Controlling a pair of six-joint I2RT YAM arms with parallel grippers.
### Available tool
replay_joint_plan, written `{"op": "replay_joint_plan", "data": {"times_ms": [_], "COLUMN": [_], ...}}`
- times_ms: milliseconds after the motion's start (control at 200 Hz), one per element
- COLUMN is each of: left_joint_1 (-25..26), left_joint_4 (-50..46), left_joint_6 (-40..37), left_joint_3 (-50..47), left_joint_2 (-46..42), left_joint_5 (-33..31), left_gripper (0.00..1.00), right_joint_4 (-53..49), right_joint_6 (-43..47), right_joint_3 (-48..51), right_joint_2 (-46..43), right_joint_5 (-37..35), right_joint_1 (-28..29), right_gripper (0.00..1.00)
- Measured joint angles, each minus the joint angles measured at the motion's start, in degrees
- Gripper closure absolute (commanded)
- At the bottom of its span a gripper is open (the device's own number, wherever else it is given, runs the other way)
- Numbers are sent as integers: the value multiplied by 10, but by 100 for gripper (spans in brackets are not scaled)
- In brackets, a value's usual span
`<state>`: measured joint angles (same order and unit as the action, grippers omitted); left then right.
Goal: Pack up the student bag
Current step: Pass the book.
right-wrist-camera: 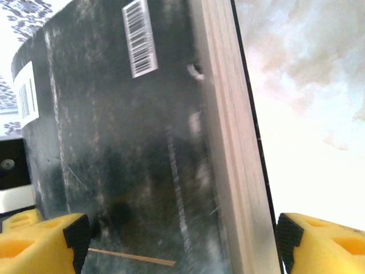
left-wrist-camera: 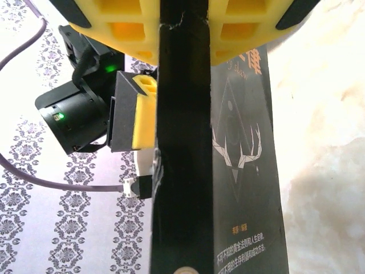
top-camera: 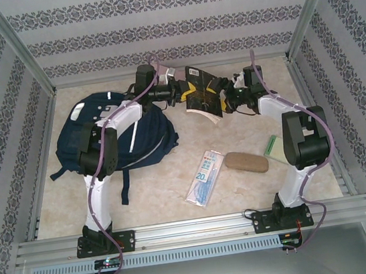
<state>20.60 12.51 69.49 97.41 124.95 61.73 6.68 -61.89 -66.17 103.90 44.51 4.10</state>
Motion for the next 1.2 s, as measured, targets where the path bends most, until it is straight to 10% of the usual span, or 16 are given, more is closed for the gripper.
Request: {"op": "replay_joint_plan", "data": {"times_ms": [500,1199], "left_joint_1": [-1,-31], "left_joint_4": [138,44], "left_joint_6": [87,-10], "left_joint_3": [-33,-49], "left_joint_2": [-15,-20], "left_joint_5": [13,28], "left_gripper": [100,100], "right_joint_4": [200,292], "right_joint_6": [-148,-220], "right_joint_3": [49,56], "right_joint_2": [0,-2], "right_joint_5": [66,116], "right_joint_1": [-4,-21], "right_gripper": [8,72]}}
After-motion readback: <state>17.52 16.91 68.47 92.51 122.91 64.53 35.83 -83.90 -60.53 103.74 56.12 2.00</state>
